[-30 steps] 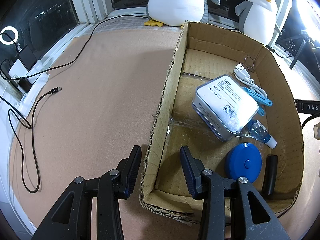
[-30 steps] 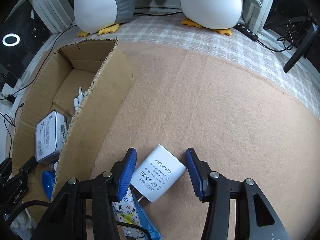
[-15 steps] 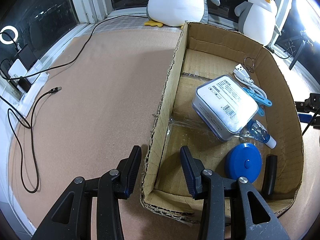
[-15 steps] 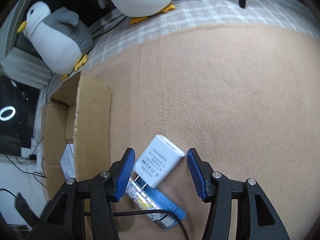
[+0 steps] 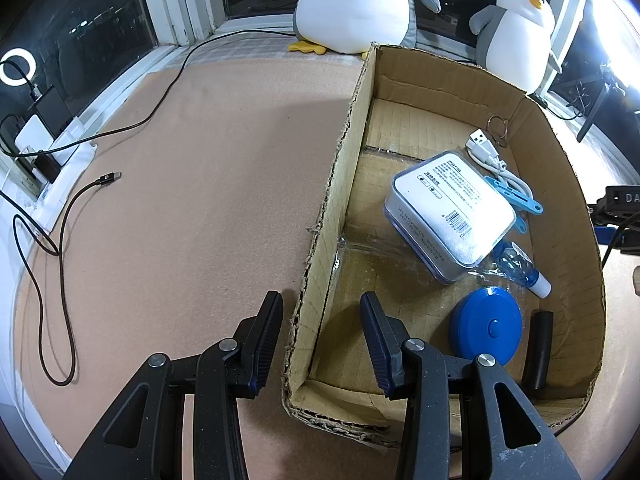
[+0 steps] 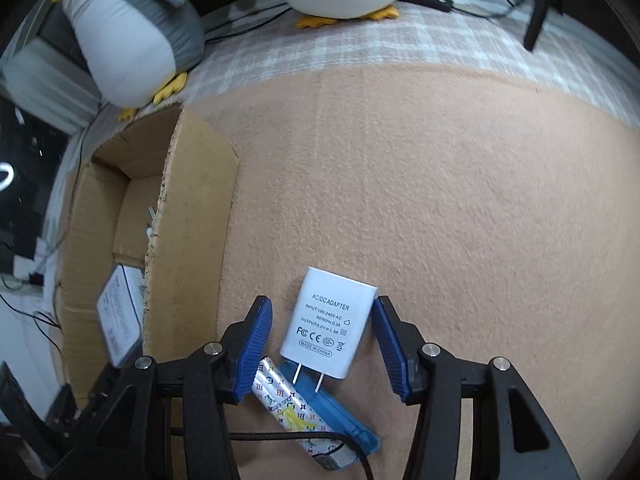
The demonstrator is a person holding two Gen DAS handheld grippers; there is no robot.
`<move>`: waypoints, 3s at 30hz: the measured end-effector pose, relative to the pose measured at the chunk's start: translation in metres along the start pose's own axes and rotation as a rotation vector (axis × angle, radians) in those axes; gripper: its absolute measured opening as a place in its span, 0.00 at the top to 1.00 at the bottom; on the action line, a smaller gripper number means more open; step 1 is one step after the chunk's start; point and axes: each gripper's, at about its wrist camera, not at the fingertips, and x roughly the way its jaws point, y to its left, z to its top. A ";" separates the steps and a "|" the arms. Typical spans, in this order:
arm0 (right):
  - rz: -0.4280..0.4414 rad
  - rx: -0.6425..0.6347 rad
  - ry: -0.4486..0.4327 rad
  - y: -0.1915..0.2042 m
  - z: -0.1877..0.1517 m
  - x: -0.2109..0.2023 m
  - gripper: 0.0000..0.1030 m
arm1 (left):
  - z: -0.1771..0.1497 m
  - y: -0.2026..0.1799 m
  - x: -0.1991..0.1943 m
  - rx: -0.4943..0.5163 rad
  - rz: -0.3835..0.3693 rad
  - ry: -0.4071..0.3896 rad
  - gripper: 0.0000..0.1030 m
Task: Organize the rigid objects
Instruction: 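Close the right gripper on the white AC adapter and lift it, then carry the adapter into the cardboard box and release it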
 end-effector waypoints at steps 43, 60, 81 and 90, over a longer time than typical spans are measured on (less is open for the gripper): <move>0.168 -0.311 -0.231 0.097 0.020 -0.070 0.68 | -0.002 0.001 0.000 0.005 0.006 -0.005 0.58; 0.129 -0.377 -0.153 0.131 0.022 -0.021 0.68 | -0.001 0.002 0.000 0.004 0.005 -0.005 0.58; 0.158 -0.415 -0.177 0.129 0.011 -0.044 0.53 | -0.001 0.002 0.000 0.005 0.005 -0.005 0.58; 0.175 -0.363 -0.243 0.095 -0.007 -0.100 0.53 | -0.001 0.002 -0.001 0.007 0.005 -0.006 0.58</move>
